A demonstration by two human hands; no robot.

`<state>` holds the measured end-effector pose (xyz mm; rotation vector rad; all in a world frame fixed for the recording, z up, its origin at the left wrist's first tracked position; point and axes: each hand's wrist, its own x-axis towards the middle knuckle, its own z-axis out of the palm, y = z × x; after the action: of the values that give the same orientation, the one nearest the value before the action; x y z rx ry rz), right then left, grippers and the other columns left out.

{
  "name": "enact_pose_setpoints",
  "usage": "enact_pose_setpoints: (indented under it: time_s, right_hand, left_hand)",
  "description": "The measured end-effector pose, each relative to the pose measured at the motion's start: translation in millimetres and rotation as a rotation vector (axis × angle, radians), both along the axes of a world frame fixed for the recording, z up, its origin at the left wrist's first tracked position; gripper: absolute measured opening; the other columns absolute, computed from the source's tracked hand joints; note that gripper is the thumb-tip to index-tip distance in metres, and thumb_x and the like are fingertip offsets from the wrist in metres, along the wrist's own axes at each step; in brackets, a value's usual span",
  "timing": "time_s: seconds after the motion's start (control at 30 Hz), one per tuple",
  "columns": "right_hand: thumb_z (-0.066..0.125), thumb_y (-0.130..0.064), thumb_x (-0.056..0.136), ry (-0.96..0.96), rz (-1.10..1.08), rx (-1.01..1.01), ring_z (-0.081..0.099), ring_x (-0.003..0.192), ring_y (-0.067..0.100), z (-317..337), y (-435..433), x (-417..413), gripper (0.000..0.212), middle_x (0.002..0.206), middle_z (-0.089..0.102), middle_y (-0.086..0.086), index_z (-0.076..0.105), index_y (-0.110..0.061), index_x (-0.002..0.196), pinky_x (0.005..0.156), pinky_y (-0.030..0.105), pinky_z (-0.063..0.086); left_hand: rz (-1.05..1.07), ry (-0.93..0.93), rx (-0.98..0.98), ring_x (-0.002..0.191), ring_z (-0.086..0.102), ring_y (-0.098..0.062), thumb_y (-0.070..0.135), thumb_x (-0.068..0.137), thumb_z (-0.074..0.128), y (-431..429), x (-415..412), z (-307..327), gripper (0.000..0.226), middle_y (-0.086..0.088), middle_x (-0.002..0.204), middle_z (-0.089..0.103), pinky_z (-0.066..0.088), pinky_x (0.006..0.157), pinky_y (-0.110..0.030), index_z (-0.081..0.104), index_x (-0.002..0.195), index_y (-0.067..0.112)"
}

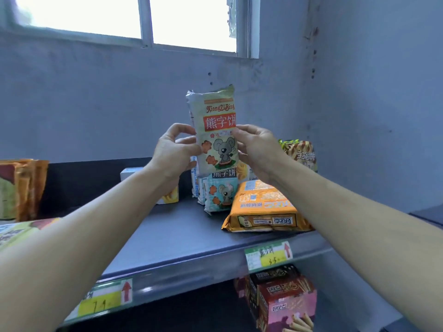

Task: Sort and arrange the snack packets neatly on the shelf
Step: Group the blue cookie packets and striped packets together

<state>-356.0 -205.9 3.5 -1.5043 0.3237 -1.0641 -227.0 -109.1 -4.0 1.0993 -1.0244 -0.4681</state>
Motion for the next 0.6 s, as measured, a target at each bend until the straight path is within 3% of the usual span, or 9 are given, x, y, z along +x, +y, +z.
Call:
enact_pose_setpoints:
  time_s: [0.07, 0.23, 0.33, 0.4, 0.5, 0.6]
  right_hand:
    - [0.055, -0.015, 0.094, 0.039, 0.052, 0.008, 0.068, 0.078, 0.019, -4, -13, 0, 0.020, 0.101, 0.069, 0.011, 0.057, -0.004, 0.111, 0.058, 0.028, 0.056]
    - [0.055, -0.016, 0.094, 0.207, 0.143, -0.019, 0.068, 0.096, 0.030, -16, -35, 6, 0.013, 0.106, 0.069, 0.016, 0.057, -0.006, 0.102, 0.083, 0.042, 0.056]
    - [0.053, -0.018, 0.096, 0.306, 0.192, -0.034, 0.066, 0.084, 0.023, -24, -37, 8, 0.019, 0.104, 0.069, 0.015, 0.060, -0.003, 0.106, 0.078, 0.033, 0.056]
    - [0.054, -0.022, 0.095, 0.420, 0.158, -0.118, 0.060, 0.079, 0.018, -29, -39, 8, 0.021, 0.108, 0.069, 0.014, 0.064, -0.005, 0.103, 0.068, 0.026, 0.048]
    - [0.054, -0.021, 0.095, 0.558, 0.124, -0.229, 0.057, 0.072, 0.008, -33, -40, 5, 0.017, 0.093, 0.067, 0.001, 0.065, -0.009, 0.096, 0.058, 0.018, 0.043]
    - [0.055, -0.020, 0.095, 0.631, 0.077, -0.293, 0.059, 0.082, 0.012, -37, -45, 2, 0.019, 0.100, 0.065, 0.003, 0.066, -0.007, 0.102, 0.071, 0.023, 0.050]
  left_hand:
    - [0.072, 0.008, 0.022, 0.079, 0.070, -0.022, -0.010, 0.080, 0.062, -4, -7, -3, 0.031, -0.006, 0.095, 0.070, 0.057, 0.056, -0.028, 0.048, 0.084, 0.018]
    - [0.233, 0.027, 0.087, 0.067, 0.069, -0.018, -0.012, 0.080, 0.061, -7, -20, -21, 0.030, -0.006, 0.092, 0.069, 0.057, 0.053, -0.028, 0.048, 0.085, 0.015]
    - [0.318, 0.031, 0.146, 0.072, 0.069, -0.022, -0.010, 0.080, 0.063, -5, -22, -33, 0.029, -0.007, 0.093, 0.069, 0.059, 0.056, -0.031, 0.048, 0.087, 0.014]
    - [0.362, 0.036, 0.178, 0.063, 0.067, -0.017, -0.010, 0.080, 0.063, -4, -23, -40, 0.029, -0.006, 0.086, 0.066, 0.056, 0.047, -0.026, 0.048, 0.088, 0.013]
    - [0.378, 0.040, 0.232, 0.063, 0.067, -0.017, -0.012, 0.080, 0.061, -5, -24, -50, 0.029, -0.011, 0.089, 0.067, 0.052, 0.044, -0.024, 0.047, 0.089, 0.011]
    - [0.388, 0.069, 0.293, 0.075, 0.067, -0.024, -0.010, 0.079, 0.063, -11, -21, -59, 0.028, -0.009, 0.093, 0.067, 0.056, 0.060, -0.036, 0.048, 0.087, 0.013]
